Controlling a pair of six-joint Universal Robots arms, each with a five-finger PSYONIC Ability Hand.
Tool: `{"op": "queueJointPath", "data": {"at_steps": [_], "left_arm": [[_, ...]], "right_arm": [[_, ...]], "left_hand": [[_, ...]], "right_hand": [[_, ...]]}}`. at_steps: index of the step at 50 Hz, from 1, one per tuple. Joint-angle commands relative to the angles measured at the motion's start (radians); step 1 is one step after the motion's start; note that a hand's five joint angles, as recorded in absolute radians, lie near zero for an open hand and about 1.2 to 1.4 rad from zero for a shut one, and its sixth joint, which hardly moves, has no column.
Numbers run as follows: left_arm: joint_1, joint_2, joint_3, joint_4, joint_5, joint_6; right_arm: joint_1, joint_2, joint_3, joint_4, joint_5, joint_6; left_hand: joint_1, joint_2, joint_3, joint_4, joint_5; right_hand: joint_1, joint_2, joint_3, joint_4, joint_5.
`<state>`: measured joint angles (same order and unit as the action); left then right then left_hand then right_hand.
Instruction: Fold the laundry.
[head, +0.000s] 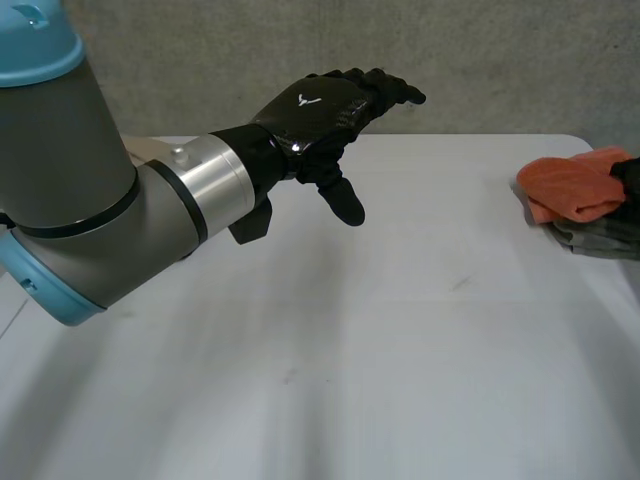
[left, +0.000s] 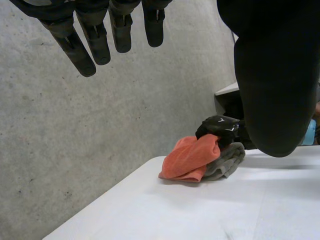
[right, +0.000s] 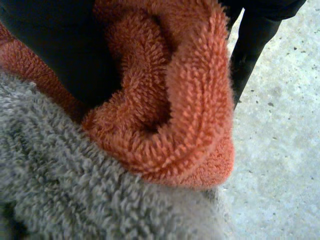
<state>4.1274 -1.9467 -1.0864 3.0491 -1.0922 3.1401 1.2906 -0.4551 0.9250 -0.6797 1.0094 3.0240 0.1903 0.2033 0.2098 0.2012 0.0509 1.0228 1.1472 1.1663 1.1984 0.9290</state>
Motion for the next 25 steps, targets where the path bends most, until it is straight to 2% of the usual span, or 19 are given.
{"op": "queueJointPath", "data": {"at_steps": [1,7,11,13,18,19,21,22,25], "left_arm": [[0.001,0.012,-0.003,-0.003,0.000,-0.005],[0.004,0.018,-0.012,0.002,0.000,-0.006],[0.004,0.015,-0.012,0.002,0.000,0.000],[0.002,0.014,-0.012,0.001,0.000,0.000],[0.002,0.014,-0.018,0.002,0.000,-0.002],[0.002,0.014,-0.020,0.001,0.000,-0.002],[0.002,0.017,-0.023,-0.001,0.000,0.000],[0.002,0.020,-0.027,-0.001,0.000,0.000],[0.005,0.032,-0.041,-0.001,0.000,0.000]], "right_arm": [[-0.016,-0.051,0.046,-0.063,0.031,0.023],[-0.033,-0.057,0.041,-0.072,0.101,0.012],[-0.036,-0.057,0.051,-0.070,0.184,-0.057],[-0.034,-0.050,0.055,-0.066,0.184,-0.069],[-0.019,-0.046,0.080,-0.049,0.117,-0.071],[-0.016,-0.048,0.083,-0.047,0.106,-0.074],[-0.011,-0.056,0.087,-0.037,0.092,-0.074],[-0.010,-0.065,0.095,-0.020,0.092,-0.077],[-0.017,-0.097,0.103,0.017,0.109,-0.085]], "left_hand": [[-0.016,-0.029,-0.035,-0.027,-0.051],[-0.016,-0.029,-0.035,-0.027,-0.051],[-0.016,-0.029,-0.035,-0.027,-0.051],[-0.016,-0.029,-0.035,-0.027,-0.051],[-0.016,-0.029,-0.035,-0.027,-0.051],[-0.016,-0.029,-0.035,-0.027,-0.051],[-0.016,-0.029,-0.035,-0.027,-0.051],[-0.016,-0.029,-0.035,-0.027,-0.051],[-0.016,-0.029,-0.035,-0.027,-0.051]], "right_hand": [[0.373,0.249,0.230,0.198,0.293],[0.373,0.249,0.230,0.198,0.293],[0.373,0.249,0.230,0.198,0.293],[0.373,0.249,0.230,0.198,0.293],[0.373,0.249,0.230,0.198,0.293],[0.318,0.193,0.174,0.142,0.237],[-0.246,-0.371,-0.390,-0.422,-0.327],[-0.848,-0.973,-0.992,-1.024,-0.929],[-0.848,-0.973,-0.992,-1.024,-0.929]]}}
